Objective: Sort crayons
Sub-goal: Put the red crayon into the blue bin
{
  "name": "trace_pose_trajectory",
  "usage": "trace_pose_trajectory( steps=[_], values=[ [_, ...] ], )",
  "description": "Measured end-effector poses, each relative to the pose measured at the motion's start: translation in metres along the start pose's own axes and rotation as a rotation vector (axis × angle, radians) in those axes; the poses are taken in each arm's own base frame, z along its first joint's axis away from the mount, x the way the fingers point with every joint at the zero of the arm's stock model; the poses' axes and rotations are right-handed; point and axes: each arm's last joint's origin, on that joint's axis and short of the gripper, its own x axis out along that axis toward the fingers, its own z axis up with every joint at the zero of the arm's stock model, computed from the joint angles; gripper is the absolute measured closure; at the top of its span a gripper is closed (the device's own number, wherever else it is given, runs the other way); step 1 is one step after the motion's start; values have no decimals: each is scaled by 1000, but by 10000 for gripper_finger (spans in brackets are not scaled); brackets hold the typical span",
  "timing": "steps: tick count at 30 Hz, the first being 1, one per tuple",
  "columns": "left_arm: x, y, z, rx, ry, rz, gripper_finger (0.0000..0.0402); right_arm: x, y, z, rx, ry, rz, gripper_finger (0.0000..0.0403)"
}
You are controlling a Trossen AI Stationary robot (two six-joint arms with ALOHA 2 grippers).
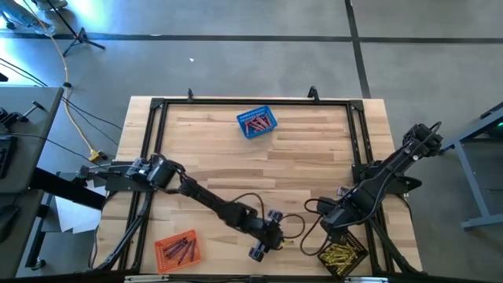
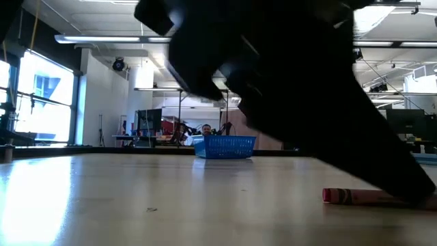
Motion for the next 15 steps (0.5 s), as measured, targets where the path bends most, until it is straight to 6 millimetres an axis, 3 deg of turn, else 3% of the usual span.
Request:
trace_pose_trajectory(
  steps=[9, 15],
  values=[
    [13, 3, -3, -4, 2, 130, 214, 0, 0, 0, -41, -14, -4, 325],
    [11, 2, -8, -192, 55, 124, 239, 0, 0, 0, -65, -16, -10, 325]
  ],
)
